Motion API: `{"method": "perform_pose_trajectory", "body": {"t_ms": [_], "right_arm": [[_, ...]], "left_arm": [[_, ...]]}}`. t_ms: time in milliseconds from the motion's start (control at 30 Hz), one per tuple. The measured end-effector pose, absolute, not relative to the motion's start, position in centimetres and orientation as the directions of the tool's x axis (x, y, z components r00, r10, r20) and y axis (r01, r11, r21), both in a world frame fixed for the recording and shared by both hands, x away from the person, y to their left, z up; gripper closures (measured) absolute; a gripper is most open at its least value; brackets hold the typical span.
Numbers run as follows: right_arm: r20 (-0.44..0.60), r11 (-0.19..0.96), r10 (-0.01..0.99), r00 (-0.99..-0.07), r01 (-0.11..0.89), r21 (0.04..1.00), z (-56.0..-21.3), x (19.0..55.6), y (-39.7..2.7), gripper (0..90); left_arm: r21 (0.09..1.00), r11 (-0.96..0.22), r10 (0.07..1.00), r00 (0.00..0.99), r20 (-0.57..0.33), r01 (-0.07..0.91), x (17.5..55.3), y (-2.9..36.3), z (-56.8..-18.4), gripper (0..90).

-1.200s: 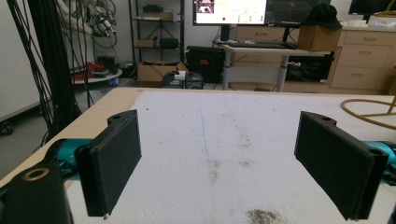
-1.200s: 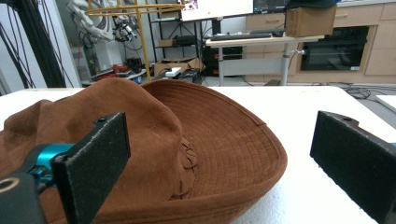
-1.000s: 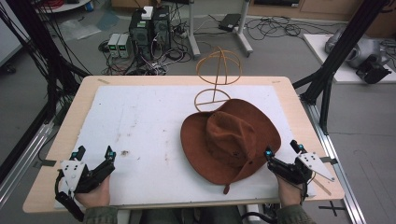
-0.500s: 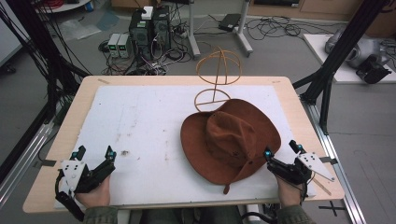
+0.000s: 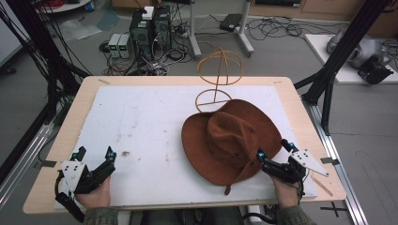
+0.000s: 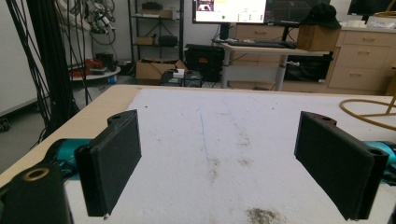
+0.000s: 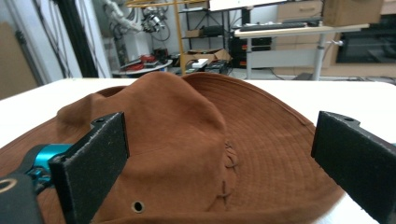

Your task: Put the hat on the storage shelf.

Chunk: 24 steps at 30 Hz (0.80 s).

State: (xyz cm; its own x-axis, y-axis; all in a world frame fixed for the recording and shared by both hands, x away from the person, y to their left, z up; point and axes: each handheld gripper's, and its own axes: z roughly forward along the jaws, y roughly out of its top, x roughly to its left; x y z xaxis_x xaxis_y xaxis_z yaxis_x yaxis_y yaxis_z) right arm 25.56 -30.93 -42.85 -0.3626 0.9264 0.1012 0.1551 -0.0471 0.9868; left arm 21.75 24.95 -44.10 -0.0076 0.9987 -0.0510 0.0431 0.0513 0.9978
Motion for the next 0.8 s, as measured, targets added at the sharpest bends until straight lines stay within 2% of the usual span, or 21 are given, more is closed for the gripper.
{"method": "perform_pose_trajectory", "body": {"t_ms": [267, 433, 800], "right_arm": [[0.079, -0.008, 0.907, -0.415, 0.170, 0.985, -42.6, 26.1, -29.5, 3.3], [0.104, -0.002, 0.896, -0.432, 0.230, 0.973, -42.6, 26.8, -27.9, 3.3], [0.005, 0.129, 0.894, -0.447, 0.270, 0.954, -43.0, 28.1, -25.2, 3.4]], "left_arm": [[0.997, 0.058, 0.998, -0.016, -0.057, 0.042, 21.6, 25.2, -44.1, 14.9], [0.996, 0.077, 0.997, -0.013, -0.076, 0.044, 21.6, 25.3, -44.2, 14.9], [0.995, 0.087, 0.996, -0.025, -0.086, 0.040, 21.3, 25.8, -44.2, 14.9]]}}
